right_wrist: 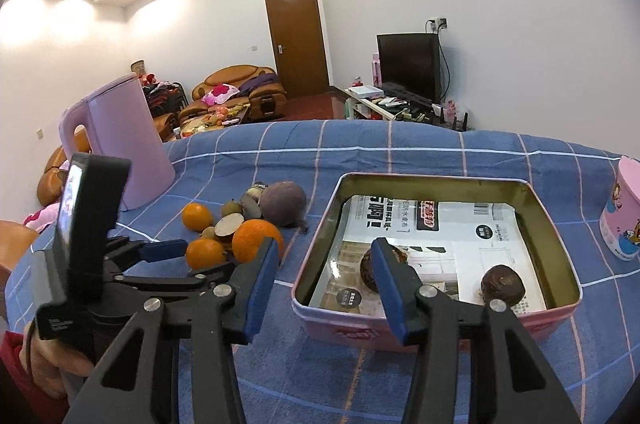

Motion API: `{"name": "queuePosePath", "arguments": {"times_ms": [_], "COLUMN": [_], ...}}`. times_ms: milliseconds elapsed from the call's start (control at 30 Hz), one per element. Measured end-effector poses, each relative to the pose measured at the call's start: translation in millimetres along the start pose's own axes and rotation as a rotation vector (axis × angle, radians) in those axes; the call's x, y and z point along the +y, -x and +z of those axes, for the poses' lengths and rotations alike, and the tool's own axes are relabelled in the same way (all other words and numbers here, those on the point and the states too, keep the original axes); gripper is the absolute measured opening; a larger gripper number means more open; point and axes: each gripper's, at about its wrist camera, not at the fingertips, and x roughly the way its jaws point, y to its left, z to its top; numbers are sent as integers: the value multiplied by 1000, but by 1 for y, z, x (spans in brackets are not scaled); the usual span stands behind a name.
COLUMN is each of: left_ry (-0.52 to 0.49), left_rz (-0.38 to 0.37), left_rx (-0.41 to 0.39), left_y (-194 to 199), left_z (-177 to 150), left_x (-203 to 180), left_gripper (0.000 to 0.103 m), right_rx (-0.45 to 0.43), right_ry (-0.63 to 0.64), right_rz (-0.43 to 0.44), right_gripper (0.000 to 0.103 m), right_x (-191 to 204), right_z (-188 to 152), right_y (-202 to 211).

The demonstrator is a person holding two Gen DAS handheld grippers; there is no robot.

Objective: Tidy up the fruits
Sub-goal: 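Grasp an orange with the left tool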

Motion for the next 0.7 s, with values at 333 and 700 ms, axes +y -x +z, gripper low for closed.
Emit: {"name": "queuePosePath", "arguments": {"times_ms": [333,700], "left_ry": [6,37], "left_rz": [11,9], "left_rx": [11,-15], "left_y": [-2,3], "left_z": [-1,0], "left_x": [-1,7], "left_gripper": [55,41], "right_rx": [17,31], "right_ry": [7,17], "right_rz": [7,6], "right_gripper": [50,50], "right_x": [2,4], "right_z": [-5,-8], "right_y": [-1,-7]}}
